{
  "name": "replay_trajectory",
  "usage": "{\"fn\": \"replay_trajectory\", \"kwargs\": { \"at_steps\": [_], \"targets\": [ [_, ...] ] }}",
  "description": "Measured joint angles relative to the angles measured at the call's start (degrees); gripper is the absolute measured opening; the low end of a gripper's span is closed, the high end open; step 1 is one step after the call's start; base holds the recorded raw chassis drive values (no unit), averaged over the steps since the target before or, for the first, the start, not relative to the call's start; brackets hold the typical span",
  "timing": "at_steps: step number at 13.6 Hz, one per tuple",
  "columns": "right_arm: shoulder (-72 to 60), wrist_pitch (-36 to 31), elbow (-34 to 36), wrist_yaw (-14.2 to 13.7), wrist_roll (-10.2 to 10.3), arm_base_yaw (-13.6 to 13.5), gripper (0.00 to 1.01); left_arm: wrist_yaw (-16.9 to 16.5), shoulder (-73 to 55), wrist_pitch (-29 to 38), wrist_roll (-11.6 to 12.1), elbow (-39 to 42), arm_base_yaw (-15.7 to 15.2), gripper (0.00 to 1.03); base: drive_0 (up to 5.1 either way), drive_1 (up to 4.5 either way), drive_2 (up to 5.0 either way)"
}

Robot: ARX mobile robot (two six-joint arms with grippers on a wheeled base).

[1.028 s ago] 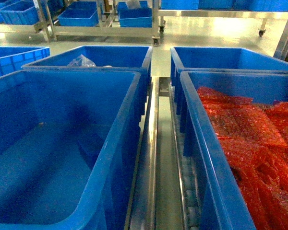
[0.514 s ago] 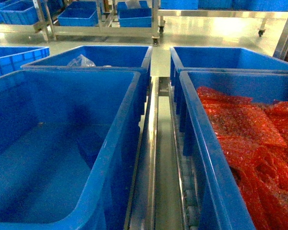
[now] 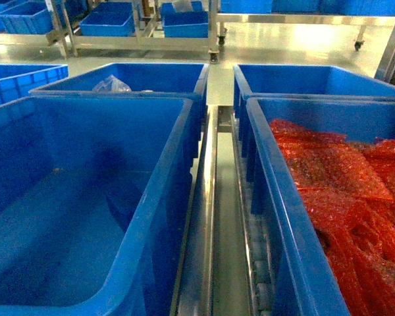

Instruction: Pick blue part to blue bin on bottom shelf

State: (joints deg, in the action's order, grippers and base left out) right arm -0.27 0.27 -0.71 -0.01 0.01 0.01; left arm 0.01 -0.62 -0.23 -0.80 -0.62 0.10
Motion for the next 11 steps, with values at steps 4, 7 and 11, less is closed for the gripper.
{"fn": "replay_trajectory", "kwargs": {
  "at_steps": [4, 7, 11],
  "targets": [
    [0.0, 0.0, 0.0, 0.0, 0.0, 0.0, 0.98, 0.0, 0.0, 0.0, 0.1, 0.0, 0.0, 0.99, 0.0, 0.00, 0.0],
    [0.0, 0.0, 0.0, 0.0, 0.0, 0.0, 0.98, 0.0, 0.0, 0.0, 0.1, 0.0, 0.0, 0.98, 0.0, 0.00, 0.0],
    [0.0, 0.0, 0.0, 0.0, 0.0, 0.0, 0.98, 0.0, 0.0, 0.0, 0.1, 0.0, 0.0, 0.98, 0.0, 0.00, 0.0]
  ]
}}
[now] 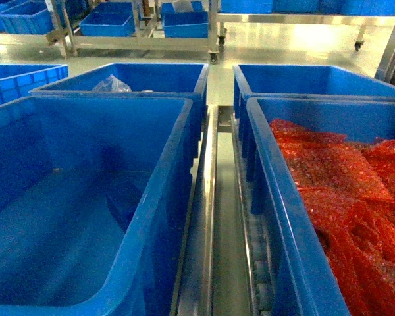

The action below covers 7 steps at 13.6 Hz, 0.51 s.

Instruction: Pick blue part to blue bin on bottom shelf

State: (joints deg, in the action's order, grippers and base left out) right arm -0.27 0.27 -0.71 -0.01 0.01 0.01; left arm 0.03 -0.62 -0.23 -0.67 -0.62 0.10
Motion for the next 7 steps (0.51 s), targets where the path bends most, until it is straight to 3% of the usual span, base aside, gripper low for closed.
{"fn": "replay_trajectory", "kwargs": {
  "at_steps": [7],
  "targets": [
    [0.0, 0.0, 0.0, 0.0, 0.0, 0.0, 0.98, 0.0, 0.0, 0.0, 0.0, 0.0, 0.0, 0.98, 0.0, 0.00, 0.0]
  ]
}}
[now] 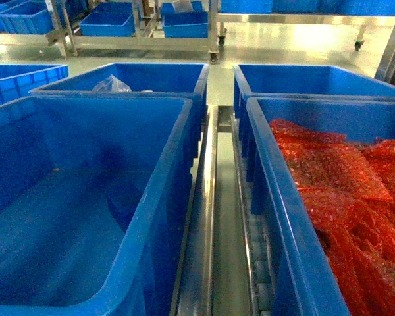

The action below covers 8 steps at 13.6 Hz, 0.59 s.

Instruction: Pick blue part to blue bin on bottom shelf

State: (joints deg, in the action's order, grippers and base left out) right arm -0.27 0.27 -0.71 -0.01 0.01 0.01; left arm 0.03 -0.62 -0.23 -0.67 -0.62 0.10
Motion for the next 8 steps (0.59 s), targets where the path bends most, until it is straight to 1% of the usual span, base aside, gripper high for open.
{"fn": "replay_trajectory", "kwargs": {
  "at_steps": [8],
  "targets": [
    [0.0, 0.0, 0.0, 0.0, 0.0, 0.0, 0.98, 0.0, 0.0, 0.0, 0.0, 0.0, 0.0, 0.98, 0.0, 0.00, 0.0]
  ]
}}
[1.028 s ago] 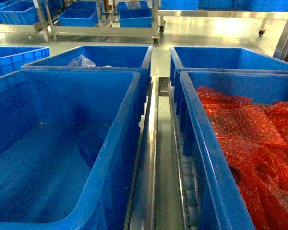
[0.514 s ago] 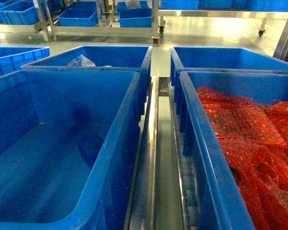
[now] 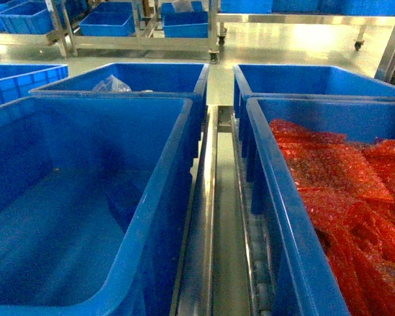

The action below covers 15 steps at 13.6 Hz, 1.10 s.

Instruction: Pick blue part to blue bin on bottom shelf

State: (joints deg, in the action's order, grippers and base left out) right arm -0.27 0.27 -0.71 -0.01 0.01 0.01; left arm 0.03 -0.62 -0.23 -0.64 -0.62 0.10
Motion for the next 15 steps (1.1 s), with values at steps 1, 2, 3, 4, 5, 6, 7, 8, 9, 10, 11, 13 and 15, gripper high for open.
{"fn": "replay_trajectory", "kwargs": {
  "at_steps": [1, 2, 3, 4, 5, 6, 7, 8, 9, 10, 11, 13, 15],
  "targets": [
    [0.0, 0.0, 0.0, 0.0, 0.0, 0.0, 0.98, 0.0, 0.0, 0.0, 0.0, 0.0, 0.0, 0.98, 0.0, 0.00, 0.0],
    [0.0, 0.0, 0.0, 0.0, 0.0, 0.0, 0.98, 0.0, 0.0, 0.0, 0.0, 0.0, 0.0, 0.98, 0.0, 0.00, 0.0],
    [0.0, 0.0, 0.0, 0.0, 0.0, 0.0, 0.98, 0.0, 0.0, 0.0, 0.0, 0.0, 0.0, 0.98, 0.0, 0.00, 0.0],
    [0.0, 0.0, 0.0, 0.0, 0.0, 0.0, 0.98, 0.0, 0.0, 0.0, 0.0, 0.0, 0.0, 0.98, 0.0, 0.00, 0.0],
    [0.0, 0.0, 0.0, 0.0, 0.0, 0.0, 0.98, 0.0, 0.0, 0.0, 0.0, 0.0, 0.0, 0.98, 0.0, 0.00, 0.0],
    [0.0, 0.0, 0.0, 0.0, 0.0, 0.0, 0.98, 0.0, 0.0, 0.0, 0.0, 0.0, 0.0, 0.98, 0.0, 0.00, 0.0],
    [0.0, 0.0, 0.0, 0.0, 0.0, 0.0, 0.98, 0.0, 0.0, 0.0, 0.0, 0.0, 0.0, 0.98, 0.0, 0.00, 0.0],
    [0.0, 0.0, 0.0, 0.0, 0.0, 0.0, 0.98, 0.0, 0.0, 0.0, 0.0, 0.0, 0.0, 0.98, 0.0, 0.00, 0.0],
    [0.0, 0.0, 0.0, 0.0, 0.0, 0.0, 0.98, 0.0, 0.0, 0.0, 0.0, 0.0, 0.0, 0.98, 0.0, 0.00, 0.0],
    [0.0, 0.0, 0.0, 0.0, 0.0, 0.0, 0.98, 0.0, 0.0, 0.0, 0.0, 0.0, 0.0, 0.98, 0.0, 0.00, 0.0],
    [0.0, 0.0, 0.0, 0.0, 0.0, 0.0, 0.98, 0.0, 0.0, 0.0, 0.0, 0.0, 0.0, 0.98, 0.0, 0.00, 0.0],
    [0.0, 0.0, 0.0, 0.0, 0.0, 0.0, 0.98, 0.0, 0.0, 0.0, 0.0, 0.0, 0.0, 0.98, 0.0, 0.00, 0.0],
    [0.0, 0.0, 0.0, 0.0, 0.0, 0.0, 0.98, 0.0, 0.0, 0.0, 0.0, 0.0, 0.0, 0.98, 0.0, 0.00, 0.0]
  ]
}}
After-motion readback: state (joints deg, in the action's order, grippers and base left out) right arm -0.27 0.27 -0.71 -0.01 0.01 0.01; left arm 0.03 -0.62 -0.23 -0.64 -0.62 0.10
